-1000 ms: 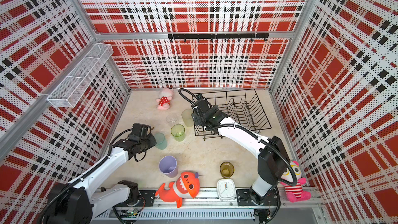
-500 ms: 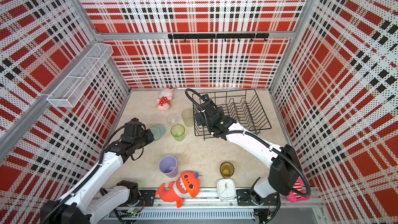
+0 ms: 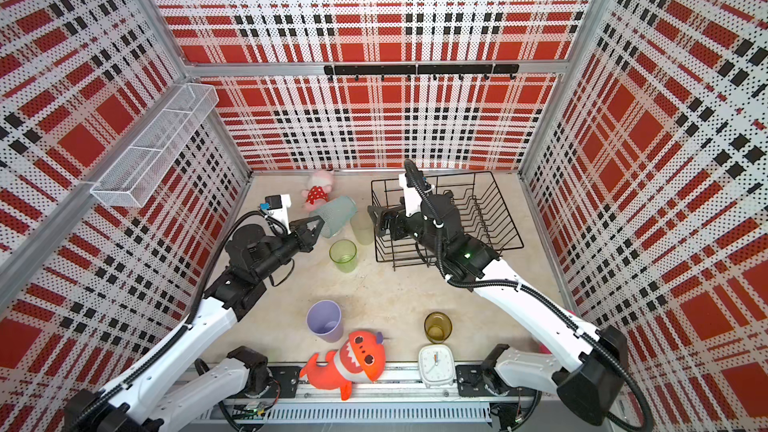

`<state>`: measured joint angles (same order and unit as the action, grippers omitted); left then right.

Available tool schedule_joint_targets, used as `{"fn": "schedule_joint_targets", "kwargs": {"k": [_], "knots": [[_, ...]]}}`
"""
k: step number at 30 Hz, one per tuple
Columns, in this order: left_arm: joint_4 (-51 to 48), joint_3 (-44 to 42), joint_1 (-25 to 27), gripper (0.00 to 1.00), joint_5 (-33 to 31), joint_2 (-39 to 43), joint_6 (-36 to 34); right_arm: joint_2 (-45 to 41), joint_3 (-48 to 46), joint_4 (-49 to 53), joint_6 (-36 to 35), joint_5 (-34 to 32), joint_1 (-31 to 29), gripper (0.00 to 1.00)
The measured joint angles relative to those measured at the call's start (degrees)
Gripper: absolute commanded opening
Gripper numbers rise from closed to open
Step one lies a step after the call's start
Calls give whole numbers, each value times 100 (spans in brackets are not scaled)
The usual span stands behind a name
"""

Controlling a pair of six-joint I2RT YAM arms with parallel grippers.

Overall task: Load the cups into the dish rack
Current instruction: 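Lift the teal cup toward the right gripper and grasp it there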

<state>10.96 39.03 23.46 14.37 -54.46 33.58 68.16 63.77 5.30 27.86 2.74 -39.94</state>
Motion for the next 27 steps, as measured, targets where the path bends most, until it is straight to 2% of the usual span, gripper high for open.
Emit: {"fn": "schedule_joint_targets", "kwargs": {"k": [5, 10, 16, 27], "knots": [[857, 107, 619, 0, 105, -522, -315, -87, -509, -774, 1080, 927, 262, 99], [1237, 260, 1019, 0, 210, -885, -669, -87, -824, -1270, 1757, 1690, 262, 99], [1764, 271, 1071, 0, 328, -1019, -822, -68, -1093, -2090, 2332, 2253, 374, 92], [2470, 271, 1075, 0, 337, -1158, -975, 339, -1099, -3097, 3062, 3416, 332, 87]]}}
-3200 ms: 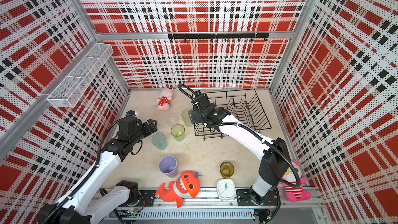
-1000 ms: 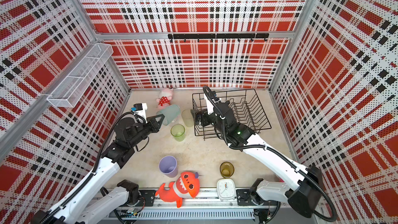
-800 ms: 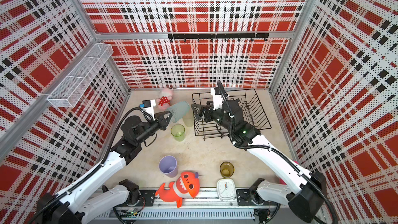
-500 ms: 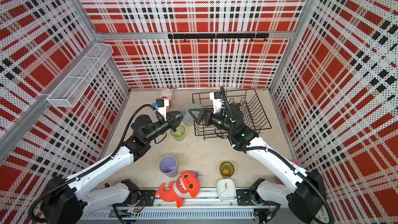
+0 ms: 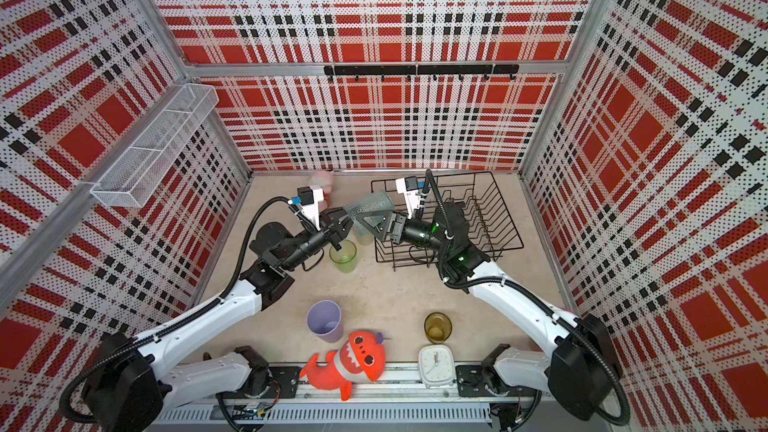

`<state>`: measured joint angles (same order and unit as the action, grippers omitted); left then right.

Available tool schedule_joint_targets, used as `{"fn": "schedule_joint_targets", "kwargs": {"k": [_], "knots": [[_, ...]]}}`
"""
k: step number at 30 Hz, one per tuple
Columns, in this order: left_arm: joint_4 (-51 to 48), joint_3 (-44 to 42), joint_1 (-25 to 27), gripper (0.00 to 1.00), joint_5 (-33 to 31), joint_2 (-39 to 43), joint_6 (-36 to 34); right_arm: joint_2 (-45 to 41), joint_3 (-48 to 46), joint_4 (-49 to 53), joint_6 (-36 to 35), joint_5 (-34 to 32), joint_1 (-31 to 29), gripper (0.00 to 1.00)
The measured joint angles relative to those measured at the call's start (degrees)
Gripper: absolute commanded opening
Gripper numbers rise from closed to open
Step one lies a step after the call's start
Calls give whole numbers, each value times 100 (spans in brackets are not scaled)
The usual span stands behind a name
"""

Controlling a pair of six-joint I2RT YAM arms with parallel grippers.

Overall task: Load the cups into the dish rack
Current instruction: 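Lift the teal cup toward the right gripper and grasp it there, then open the left gripper and carry the teal cup over the rack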

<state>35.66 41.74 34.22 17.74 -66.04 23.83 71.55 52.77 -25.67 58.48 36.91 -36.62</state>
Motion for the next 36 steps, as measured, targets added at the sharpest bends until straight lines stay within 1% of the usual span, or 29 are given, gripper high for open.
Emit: {"fn": "schedule_joint_targets", "kwargs": {"k": [4, 8, 15, 23, 27, 30, 32, 36], "knots": [[177, -2, 0, 0, 2, -44, -17, 81, 0, -238, 216, 149, 7, 85], [363, -55, 2, 0, 42, -55, -46, 83, 0, -319, 269, 219, -2, 91], [597, -227, 2, 0, 216, -90, -57, 83, 173, 133, 116, 170, -9, 92], [743, -260, 7, 0, 323, -87, -52, 83, 260, 219, 133, 197, -9, 83], [807, -304, 7, 0, 328, -66, -50, 83, 260, 205, 173, 210, -9, 85], [807, -321, 7, 0, 328, -66, -50, 83, 260, 219, 175, 210, -4, 84], [811, -326, 7, 3, 328, -61, -50, 83, 260, 223, 192, 210, 0, 81], [883, -352, 4, 8, 326, -33, -24, 83, 260, 179, 295, 258, 7, 72]]}}
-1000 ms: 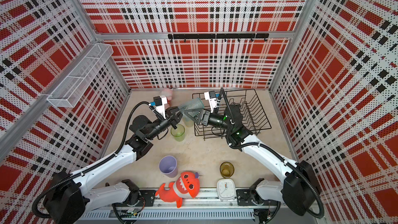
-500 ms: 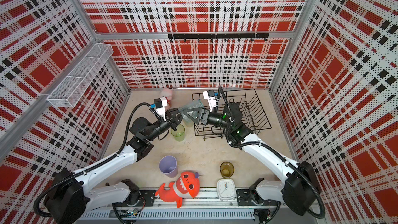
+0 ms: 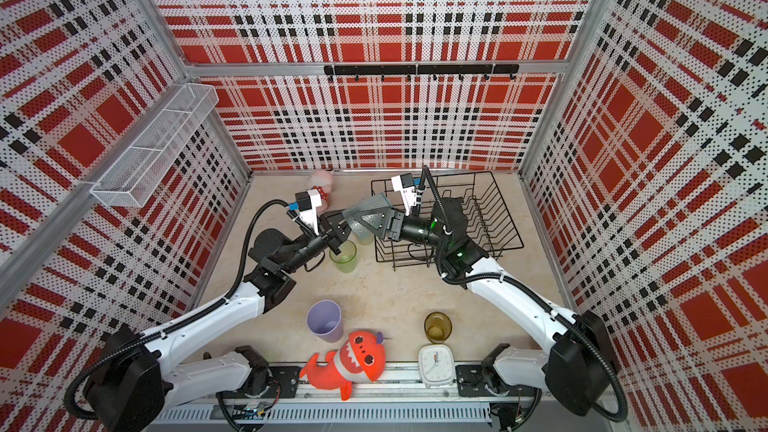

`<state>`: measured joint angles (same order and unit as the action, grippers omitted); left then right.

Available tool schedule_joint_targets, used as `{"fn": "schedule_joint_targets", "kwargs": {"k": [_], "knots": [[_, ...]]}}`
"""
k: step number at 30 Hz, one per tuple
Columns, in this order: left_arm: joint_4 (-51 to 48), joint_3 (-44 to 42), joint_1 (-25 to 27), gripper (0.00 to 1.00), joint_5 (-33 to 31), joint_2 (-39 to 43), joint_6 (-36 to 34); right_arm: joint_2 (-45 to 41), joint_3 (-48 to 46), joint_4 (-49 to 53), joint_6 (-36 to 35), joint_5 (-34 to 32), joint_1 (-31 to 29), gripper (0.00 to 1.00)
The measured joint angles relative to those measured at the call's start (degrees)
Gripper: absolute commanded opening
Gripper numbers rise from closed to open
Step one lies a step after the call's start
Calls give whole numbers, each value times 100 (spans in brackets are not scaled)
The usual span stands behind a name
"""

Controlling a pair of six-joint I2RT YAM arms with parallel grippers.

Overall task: Load the cups into the dish rack
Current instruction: 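Open the left gripper and carry the teal cup over the rack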

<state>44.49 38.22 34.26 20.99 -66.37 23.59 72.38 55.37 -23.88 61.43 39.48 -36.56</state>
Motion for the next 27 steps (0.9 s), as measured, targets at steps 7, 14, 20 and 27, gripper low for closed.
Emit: {"fn": "schedule_joint_targets", "kwargs": {"k": [7, 14, 20, 27], "knots": [[-52, -44, -15, 28, -28, 2, 11, 0, -7, -109, 15, -50, 57, 68], [-96, -122, -79, 39, -48, 4, 22, -2, -205, -219, 98, -256, 195, 61], [-122, -155, -136, 54, -44, 4, 33, -2, -470, -374, 291, -391, 426, 59], [-142, -363, -214, 63, -48, 11, 44, -7, -564, -369, 350, -444, 1023, 59]]}}
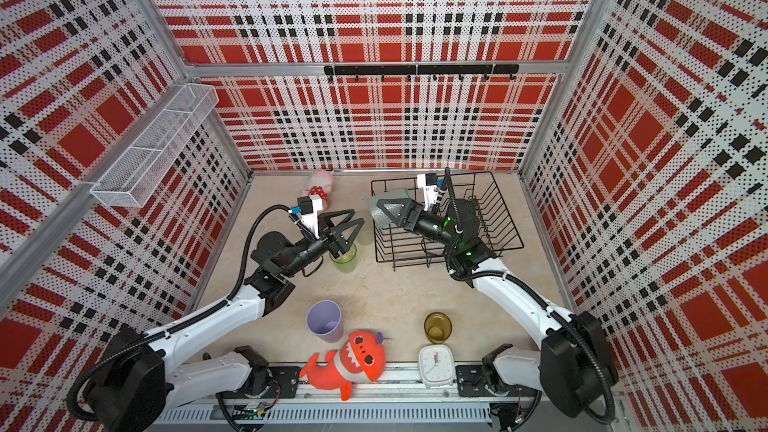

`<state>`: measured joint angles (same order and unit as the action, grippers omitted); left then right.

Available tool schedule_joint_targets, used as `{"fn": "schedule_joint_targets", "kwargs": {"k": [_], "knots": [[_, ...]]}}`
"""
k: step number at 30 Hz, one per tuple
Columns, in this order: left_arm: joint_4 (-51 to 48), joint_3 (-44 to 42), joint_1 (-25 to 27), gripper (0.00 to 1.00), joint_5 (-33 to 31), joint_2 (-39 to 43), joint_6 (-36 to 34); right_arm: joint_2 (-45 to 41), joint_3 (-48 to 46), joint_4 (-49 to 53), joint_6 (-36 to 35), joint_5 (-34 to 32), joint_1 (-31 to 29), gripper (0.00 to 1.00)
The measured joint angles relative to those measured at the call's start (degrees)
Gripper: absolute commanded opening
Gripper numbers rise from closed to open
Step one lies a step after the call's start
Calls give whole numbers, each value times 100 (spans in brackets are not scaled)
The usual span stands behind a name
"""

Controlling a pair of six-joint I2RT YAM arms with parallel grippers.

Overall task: Load the cups into the dish rack
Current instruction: 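Open the left gripper and carry the teal cup over the rack, then lower the teal cup into the rack and open the right gripper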

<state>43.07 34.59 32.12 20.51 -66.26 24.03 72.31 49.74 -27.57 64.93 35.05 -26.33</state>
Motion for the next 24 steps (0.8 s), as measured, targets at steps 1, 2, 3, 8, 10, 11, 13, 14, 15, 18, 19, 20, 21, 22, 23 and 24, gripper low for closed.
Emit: {"fn": "schedule_joint_targets", "kwargs": {"k": [1, 2, 3, 8, 10, 11, 13, 14, 15, 18, 19, 20, 21, 22, 23, 24], "knots": [[-4, -28, -20, 63, 2, 0, -2, -13, 2, 83, -70, -17, 120, 59], [-7, -52, -37, 63, 2, 2, 2, -37, 2, 199, -177, -46, 249, 60], [-9, -74, -61, 63, 2, 11, 2, -63, 4, 323, -278, -81, 361, 60], [-37, -170, -240, 63, -24, 127, 24, -131, 275, 1460, -1276, -479, 949, 60], [-66, -208, -306, 63, -61, 201, 35, -127, 455, 1910, -1703, -750, 1104, 60], [-72, -227, -337, 63, -92, 236, 39, -116, 546, 2098, -1917, -837, 1161, 60], [-122, -280, -407, 63, -175, 319, 55, -20, 800, 2524, -2411, -1154, 1255, 60], [-157, -297, -433, 63, -216, 350, 59, 46, 907, 2664, -2616, -1340, 1266, 60], [-203, -315, -466, 63, -284, 387, 61, 149, 1036, 2804, -2855, -1484, 1274, 60], [-315, -378, -581, 64, -479, 496, 103, 516, 1318, 3128, -3427, -1805, 1274, 61], [-374, -391, -632, 66, -557, 538, 120, 675, 1410, 3228, -3600, -1954, 1274, 61], [-420, -404, -678, 69, -625, 573, 140, 817, 1495, 3324, -3735, -2026, 1274, 62], [-490, -420, -737, 76, -702, 616, 149, 981, 1585, 3416, -3886, -2122, 1272, 62], [-557, -435, -798, 80, -800, 662, 157, 1152, 1661, 3475, -4026, -2247, 1272, 62], [-632, -444, -852, 82, -879, 699, 175, 1294, 1725, 3523, -4140, -2374, 1272, 62], [-723, -446, -922, 84, -984, 745, 203, 1447, 1781, 3554, -4256, -2455, 1272, 62]]}}
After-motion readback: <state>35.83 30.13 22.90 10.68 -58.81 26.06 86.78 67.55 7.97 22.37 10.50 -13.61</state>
